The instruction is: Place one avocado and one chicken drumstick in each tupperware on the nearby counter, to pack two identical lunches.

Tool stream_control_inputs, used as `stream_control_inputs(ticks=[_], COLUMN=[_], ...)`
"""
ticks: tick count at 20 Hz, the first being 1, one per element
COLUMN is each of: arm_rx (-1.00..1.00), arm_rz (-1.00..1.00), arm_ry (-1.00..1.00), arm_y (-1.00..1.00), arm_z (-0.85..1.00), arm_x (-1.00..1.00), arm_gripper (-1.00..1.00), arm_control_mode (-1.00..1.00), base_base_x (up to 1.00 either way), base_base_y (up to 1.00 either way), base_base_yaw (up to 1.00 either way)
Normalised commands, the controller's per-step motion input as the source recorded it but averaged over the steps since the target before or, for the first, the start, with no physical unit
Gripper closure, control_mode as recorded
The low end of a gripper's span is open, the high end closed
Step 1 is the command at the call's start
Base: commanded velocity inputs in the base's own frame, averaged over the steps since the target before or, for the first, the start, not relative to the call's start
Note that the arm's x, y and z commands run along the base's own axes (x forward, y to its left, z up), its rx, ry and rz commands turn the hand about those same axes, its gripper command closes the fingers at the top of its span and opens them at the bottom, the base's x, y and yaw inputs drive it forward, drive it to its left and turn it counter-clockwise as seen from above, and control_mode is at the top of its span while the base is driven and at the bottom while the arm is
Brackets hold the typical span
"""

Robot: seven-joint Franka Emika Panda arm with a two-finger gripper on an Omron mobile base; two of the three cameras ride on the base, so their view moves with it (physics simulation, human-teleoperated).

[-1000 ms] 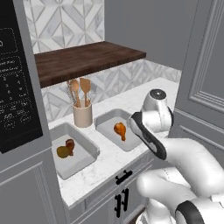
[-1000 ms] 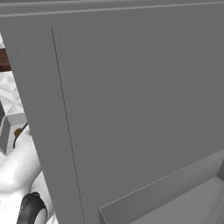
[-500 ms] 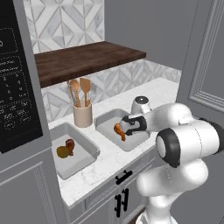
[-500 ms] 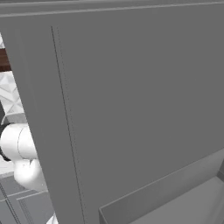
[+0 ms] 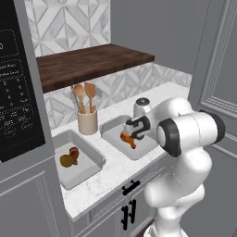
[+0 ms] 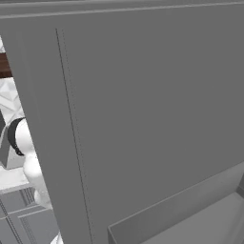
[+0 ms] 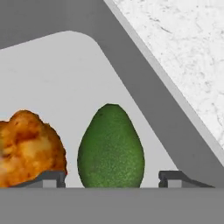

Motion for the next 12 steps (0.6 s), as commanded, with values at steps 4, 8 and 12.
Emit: stream_control_inputs(ticks=[4,8,12], arm_rx=[0.0,-0.06,-0.15], arm_rz=[-0.05,0.0,0.0], arm_ry=[-0.11,-0.48,-0.78], arm_y=[0.01,0.16,0.29], arm_z=[0.54,0.73,0.87], arm_x=[-0.03,-0.85,-1.0], arm_gripper=[-1.0,-1.0,-1.0], arm_control_mode=[-1.0,-1.0,-1.0], base_base_x=[0.0,0.0,0.0], base_base_y=[0.0,0.0,0.0], base_base_yaw=[0.0,0.0,0.0])
